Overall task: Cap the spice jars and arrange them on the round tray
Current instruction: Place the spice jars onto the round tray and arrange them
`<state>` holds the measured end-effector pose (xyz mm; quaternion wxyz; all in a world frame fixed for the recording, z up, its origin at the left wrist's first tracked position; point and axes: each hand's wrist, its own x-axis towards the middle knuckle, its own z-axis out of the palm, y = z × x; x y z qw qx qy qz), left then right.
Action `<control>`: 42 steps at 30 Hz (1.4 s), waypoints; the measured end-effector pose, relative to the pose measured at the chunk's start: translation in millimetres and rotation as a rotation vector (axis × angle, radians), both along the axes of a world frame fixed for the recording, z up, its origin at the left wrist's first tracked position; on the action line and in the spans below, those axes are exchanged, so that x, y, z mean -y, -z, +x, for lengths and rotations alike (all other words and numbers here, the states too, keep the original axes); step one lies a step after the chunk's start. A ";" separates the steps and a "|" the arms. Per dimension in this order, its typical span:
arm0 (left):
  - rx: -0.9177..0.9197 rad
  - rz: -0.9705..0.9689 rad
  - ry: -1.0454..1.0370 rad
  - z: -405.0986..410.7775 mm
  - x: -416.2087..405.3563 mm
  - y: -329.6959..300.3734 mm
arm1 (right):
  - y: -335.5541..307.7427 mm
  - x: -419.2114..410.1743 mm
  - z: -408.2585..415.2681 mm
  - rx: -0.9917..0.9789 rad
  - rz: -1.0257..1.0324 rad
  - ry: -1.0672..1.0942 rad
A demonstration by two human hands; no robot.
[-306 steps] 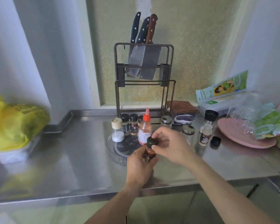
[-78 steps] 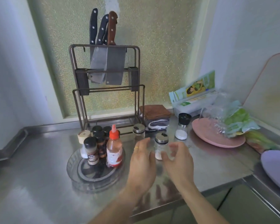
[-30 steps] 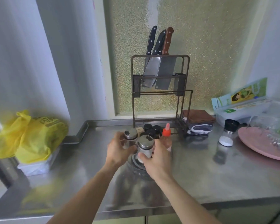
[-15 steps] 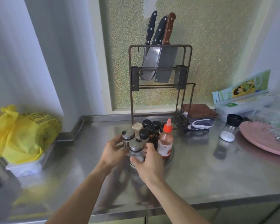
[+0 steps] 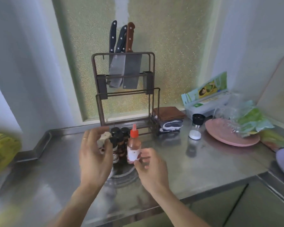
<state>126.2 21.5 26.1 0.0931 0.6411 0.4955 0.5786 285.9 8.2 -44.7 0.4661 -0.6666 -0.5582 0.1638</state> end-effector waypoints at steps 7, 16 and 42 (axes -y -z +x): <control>-0.156 -0.057 0.465 181.0 -13.5 34.4 | -11.1 -14.2 154.9 -0.064 -0.029 0.331; 0.072 -0.708 0.509 337.8 -130.4 86.5 | 8.1 -110.1 286.9 -0.035 -0.165 0.348; 0.125 -0.429 0.148 77.5 68.2 38.1 | -42.1 27.1 44.0 -0.046 0.028 -0.259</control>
